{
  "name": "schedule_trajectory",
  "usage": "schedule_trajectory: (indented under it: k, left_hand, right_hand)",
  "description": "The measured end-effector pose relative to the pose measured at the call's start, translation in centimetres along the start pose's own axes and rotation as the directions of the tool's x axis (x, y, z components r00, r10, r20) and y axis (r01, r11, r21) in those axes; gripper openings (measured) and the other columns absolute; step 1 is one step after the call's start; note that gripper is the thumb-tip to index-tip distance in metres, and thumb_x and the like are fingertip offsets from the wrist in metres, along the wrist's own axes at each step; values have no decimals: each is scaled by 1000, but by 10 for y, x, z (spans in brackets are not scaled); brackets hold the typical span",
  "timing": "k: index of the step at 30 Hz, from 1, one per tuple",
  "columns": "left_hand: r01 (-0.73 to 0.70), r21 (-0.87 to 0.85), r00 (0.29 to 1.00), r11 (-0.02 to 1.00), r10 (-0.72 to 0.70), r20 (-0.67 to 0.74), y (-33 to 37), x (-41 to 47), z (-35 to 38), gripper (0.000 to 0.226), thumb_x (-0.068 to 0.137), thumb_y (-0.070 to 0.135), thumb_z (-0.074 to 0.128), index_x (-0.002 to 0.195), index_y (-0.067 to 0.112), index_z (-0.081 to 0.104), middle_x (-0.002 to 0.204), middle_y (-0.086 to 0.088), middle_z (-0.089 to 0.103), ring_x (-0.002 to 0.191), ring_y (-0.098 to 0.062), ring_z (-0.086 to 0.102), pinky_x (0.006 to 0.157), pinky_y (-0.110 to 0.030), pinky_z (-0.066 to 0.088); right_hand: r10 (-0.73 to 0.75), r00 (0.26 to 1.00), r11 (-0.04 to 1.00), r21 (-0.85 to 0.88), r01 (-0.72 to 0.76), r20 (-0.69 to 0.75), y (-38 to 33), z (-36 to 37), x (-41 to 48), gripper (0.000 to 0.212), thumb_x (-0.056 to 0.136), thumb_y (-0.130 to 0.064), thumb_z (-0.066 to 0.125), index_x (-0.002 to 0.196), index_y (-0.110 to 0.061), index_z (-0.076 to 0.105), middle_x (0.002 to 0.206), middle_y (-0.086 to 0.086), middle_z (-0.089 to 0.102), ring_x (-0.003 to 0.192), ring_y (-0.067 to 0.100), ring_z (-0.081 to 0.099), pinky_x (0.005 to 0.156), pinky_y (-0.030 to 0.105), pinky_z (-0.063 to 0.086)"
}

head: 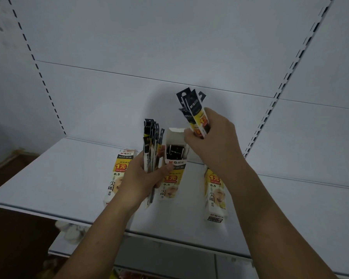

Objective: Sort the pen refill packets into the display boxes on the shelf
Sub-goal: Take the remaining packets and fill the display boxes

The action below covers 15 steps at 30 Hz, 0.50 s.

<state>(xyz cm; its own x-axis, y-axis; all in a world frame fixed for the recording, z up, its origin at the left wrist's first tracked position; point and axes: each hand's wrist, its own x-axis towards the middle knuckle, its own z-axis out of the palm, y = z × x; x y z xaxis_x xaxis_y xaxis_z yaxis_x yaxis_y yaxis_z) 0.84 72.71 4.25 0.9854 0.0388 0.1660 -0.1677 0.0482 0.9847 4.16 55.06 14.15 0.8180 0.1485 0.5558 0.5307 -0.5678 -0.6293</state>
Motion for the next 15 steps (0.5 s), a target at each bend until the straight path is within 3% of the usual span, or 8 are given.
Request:
schedule_trajectory:
  k: [6,11,13,15]
  left_hand:
    - [-9,-25,1000,1000,9,6,-3,1,-2,12,90,15,77,100,18,71,68,5,68,58,-13,56,57,-34,47]
    - [-6,-17,1000,1000,6,10,-5,2,-4,15,92,13,77,105,19,70,69,8,69,58,-10,58,57,-33,48]
    - [-10,-2,1000,1000,10,10,-6,3,-4,15,92,13,77,105,19,70,68,7,69,58,-11,57,56,-33,48]
    - [-9,-3,1000,1000,9,3,-6,3,-4,15,92,12,77,102,20,70,66,6,67,57,-12,56,54,-31,47]
  right_hand:
    - [-5,999,999,39,3,47,1,-3,-1,39,95,-16,72,71,-32,46,60,-21,53,52,2,47,52,9,35]
    - [-10,1000,991,133,10,-5,5,-9,1,16,97,-20,72,86,-13,63,68,-1,59,59,10,50,59,16,42]
    - [-14,1000,988,151,16,-11,3,-14,3,14,98,-20,71,88,-15,64,72,-1,61,60,12,52,60,17,43]
    - [-12,999,984,180,18,-36,-1,-19,4,18,97,-20,72,83,-23,61,68,-10,59,58,4,49,59,12,41]
